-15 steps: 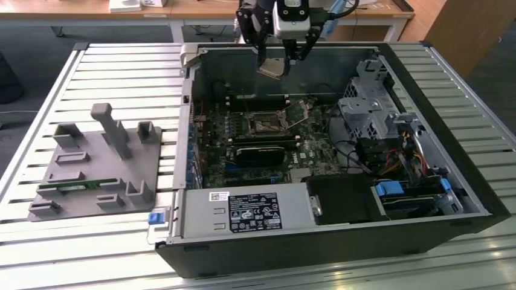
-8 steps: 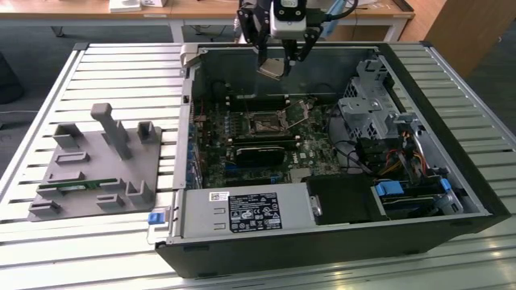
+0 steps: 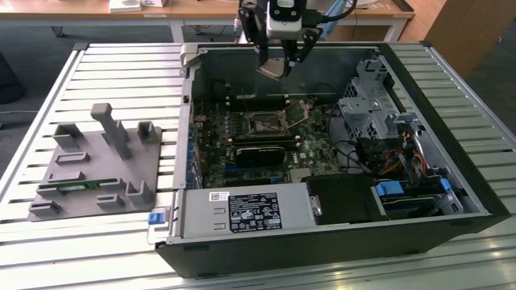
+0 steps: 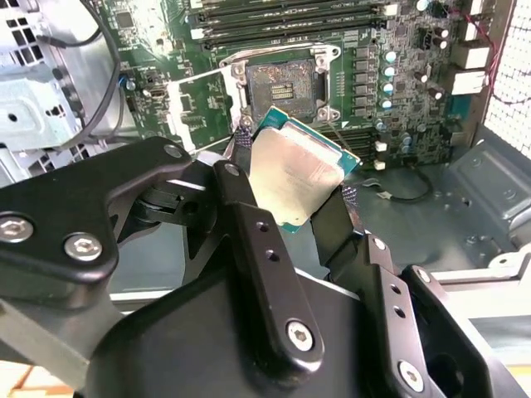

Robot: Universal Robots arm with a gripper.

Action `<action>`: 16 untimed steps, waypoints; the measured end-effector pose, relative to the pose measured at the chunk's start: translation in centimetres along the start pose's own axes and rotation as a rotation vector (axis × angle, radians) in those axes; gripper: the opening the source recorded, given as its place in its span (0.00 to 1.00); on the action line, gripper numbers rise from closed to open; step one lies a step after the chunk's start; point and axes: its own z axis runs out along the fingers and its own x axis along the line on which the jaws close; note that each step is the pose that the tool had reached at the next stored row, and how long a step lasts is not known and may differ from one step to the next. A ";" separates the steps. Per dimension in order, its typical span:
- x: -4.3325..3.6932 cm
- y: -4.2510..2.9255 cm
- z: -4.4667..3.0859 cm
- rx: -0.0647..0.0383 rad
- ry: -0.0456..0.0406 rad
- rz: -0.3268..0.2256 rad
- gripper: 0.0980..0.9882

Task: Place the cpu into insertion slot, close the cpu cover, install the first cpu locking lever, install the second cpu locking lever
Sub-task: 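Place the cpu into insertion slot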

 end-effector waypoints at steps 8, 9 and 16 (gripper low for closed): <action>0.00 0.00 0.02 -0.001 -0.0045 0.056 0.49; 0.00 0.00 0.03 -0.001 -0.0051 0.063 0.49; 0.00 0.00 0.05 -0.002 -0.0091 0.112 0.49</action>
